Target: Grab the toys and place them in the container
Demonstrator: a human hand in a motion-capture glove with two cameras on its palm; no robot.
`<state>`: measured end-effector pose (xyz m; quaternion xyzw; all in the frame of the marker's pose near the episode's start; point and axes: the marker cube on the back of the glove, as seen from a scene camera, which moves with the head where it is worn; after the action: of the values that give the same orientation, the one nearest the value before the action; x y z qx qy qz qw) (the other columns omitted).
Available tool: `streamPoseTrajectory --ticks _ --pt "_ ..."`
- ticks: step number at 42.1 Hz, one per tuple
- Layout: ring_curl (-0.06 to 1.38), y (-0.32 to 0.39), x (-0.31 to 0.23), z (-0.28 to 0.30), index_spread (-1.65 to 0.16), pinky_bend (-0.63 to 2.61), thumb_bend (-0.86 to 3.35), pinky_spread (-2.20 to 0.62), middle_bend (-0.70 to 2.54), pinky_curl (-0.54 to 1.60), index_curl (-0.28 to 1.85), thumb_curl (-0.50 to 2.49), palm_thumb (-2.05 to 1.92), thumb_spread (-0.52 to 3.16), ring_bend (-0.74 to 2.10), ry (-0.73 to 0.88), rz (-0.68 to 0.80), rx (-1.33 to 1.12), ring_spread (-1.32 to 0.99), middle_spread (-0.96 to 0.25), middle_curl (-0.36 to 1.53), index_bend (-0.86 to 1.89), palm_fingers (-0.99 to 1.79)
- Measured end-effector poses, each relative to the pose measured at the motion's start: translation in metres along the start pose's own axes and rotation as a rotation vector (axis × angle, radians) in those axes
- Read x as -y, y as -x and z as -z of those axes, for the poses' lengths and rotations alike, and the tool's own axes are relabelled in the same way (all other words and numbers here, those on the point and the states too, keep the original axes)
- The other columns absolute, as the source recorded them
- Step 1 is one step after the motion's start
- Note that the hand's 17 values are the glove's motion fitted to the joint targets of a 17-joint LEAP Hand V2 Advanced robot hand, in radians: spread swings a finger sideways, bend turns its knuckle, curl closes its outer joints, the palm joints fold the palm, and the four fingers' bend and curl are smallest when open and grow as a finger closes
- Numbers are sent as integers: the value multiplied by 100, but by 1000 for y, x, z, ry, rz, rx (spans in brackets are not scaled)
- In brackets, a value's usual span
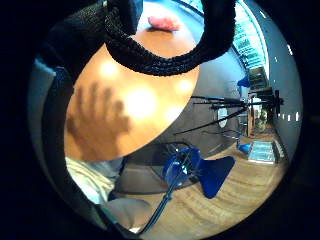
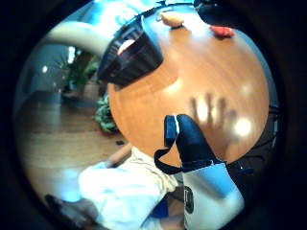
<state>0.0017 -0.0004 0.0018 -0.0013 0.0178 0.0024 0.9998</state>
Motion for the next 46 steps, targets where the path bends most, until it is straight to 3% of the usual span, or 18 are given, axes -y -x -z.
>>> streamPoseTrajectory --ticks 9,23,46 --pt "7 2 1 -3 -23 73 16 1 13 23 13 12 23 90 24 14 34 -20 -1 -2 3 20 12" --pt "12 0 22 -1 -30 79 13 1 16 28 23 21 23 121 30 21 -11 35 -2 -2 10 21 5" --pt "20 -95 210 -33 -29 91 5 1 17 33 26 30 25 131 42 43 -313 19 -2 -2 19 11 -7"
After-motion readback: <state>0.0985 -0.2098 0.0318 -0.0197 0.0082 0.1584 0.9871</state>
